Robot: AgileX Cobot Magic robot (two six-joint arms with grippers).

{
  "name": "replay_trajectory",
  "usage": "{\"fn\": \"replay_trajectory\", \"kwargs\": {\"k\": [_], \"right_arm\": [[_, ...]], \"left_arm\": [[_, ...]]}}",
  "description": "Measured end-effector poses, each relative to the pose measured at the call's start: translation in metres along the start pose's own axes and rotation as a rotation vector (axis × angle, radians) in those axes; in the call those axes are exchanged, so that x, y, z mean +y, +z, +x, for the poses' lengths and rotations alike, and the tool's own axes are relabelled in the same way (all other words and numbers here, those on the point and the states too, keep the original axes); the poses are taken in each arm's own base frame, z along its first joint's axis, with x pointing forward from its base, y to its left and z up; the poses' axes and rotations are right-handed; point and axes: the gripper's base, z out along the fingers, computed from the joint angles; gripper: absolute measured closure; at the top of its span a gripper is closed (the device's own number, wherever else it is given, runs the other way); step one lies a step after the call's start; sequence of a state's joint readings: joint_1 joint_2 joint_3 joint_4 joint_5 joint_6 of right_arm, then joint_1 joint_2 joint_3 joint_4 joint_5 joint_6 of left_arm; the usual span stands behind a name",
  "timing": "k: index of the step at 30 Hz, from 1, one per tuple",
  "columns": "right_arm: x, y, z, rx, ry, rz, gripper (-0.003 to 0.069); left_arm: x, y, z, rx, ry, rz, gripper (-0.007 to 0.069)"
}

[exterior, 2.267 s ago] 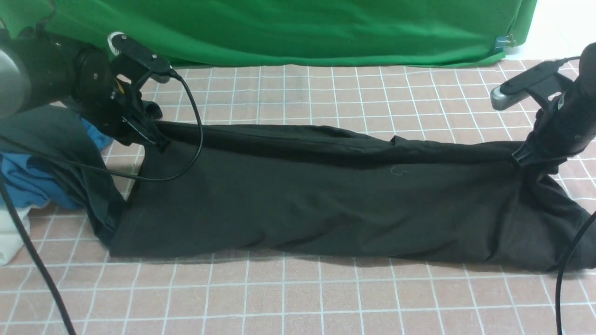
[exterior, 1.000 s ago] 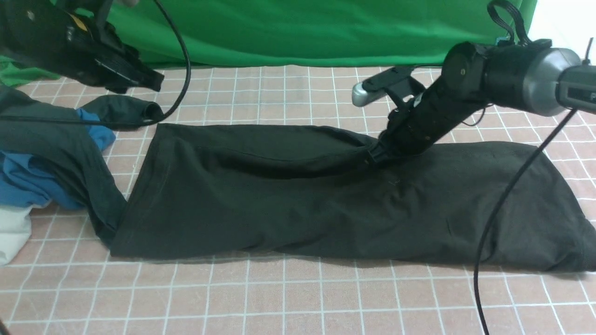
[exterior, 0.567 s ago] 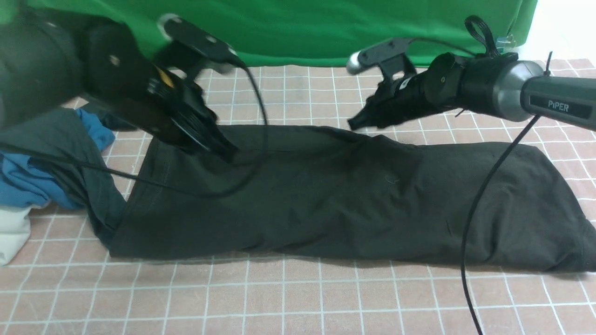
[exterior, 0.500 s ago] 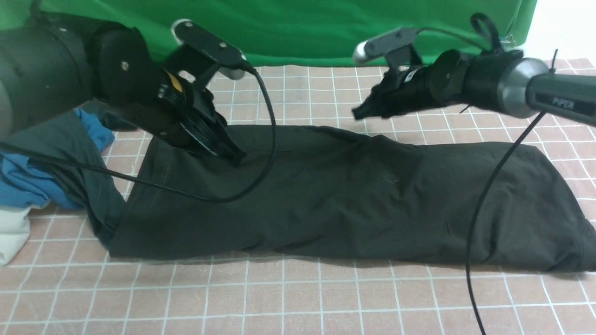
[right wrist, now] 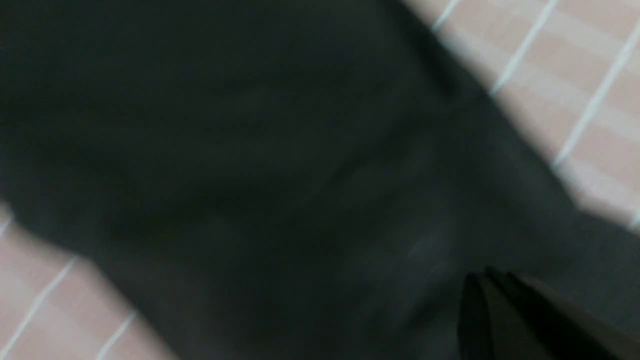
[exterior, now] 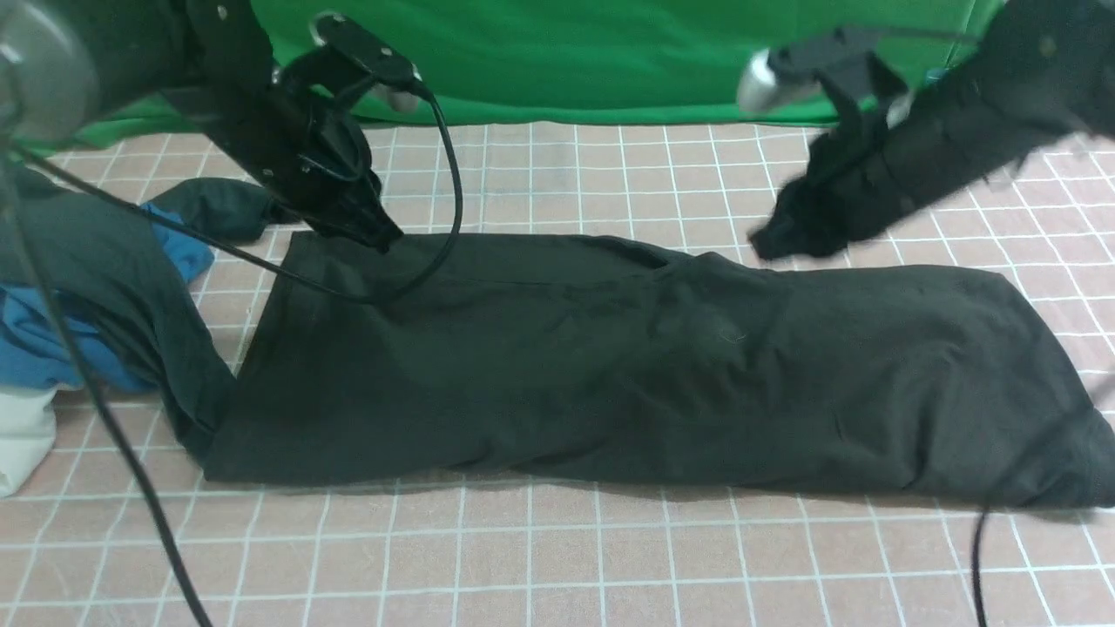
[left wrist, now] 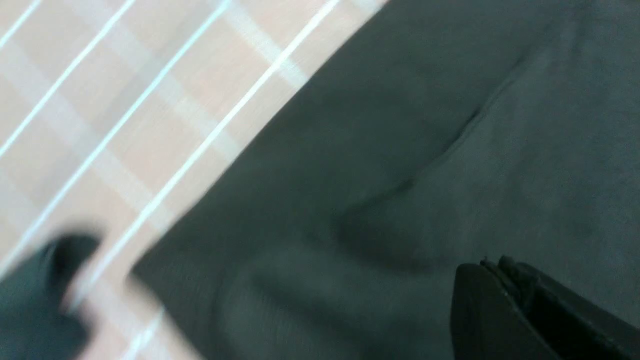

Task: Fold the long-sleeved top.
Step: Use the right arm to clamp the right edge of the fabric

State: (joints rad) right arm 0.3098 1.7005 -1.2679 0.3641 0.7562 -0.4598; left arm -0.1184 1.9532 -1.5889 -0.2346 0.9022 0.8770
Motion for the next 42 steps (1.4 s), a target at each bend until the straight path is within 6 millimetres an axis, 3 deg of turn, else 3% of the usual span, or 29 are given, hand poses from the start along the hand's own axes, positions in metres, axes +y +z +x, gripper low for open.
{"fn": "replay_trajectory", "kwargs": {"k": [3, 7, 11, 16, 21, 31, 37, 42], "right_arm": [[0.016, -0.007, 0.018, 0.020, -0.022, -0.018, 0.0607], [0.041, -0.021, 0.046, 0.007, -0.072, -0.032, 0.0607], [0.057, -0.030, 0.057, -0.029, -0.113, -0.039, 0.0607], [0.067, -0.030, 0.064, -0.026, -0.139, -0.056, 0.0606], [0.067, -0.028, 0.066, -0.025, -0.140, -0.055, 0.0603], [0.067, -0.027, 0.065, -0.038, -0.142, -0.048, 0.0599], [0.067, -0.027, 0.065, -0.039, -0.142, -0.048, 0.0596], [0.066, -0.028, 0.063, -0.064, -0.143, -0.036, 0.0596]], "left_arm": [[0.003, 0.012, -0.003, -0.021, 0.081, 0.029, 0.0575], [0.007, 0.037, -0.003, -0.032, 0.270, 0.048, 0.0408], [0.008, 0.062, 0.004, -0.010, 0.414, 0.074, 0.0246], [0.012, 0.085, 0.008, -0.009, 0.473, 0.045, 0.0176], [0.011, 0.090, 0.011, 0.007, 0.492, 0.064, 0.0225], [0.013, 0.090, 0.013, 0.034, 0.524, 0.054, 0.0576], [0.016, 0.074, 0.006, 0.010, 0.521, 0.001, 0.0593], [0.022, 0.045, -0.007, -0.047, 0.537, -0.120, 0.0593]]}}
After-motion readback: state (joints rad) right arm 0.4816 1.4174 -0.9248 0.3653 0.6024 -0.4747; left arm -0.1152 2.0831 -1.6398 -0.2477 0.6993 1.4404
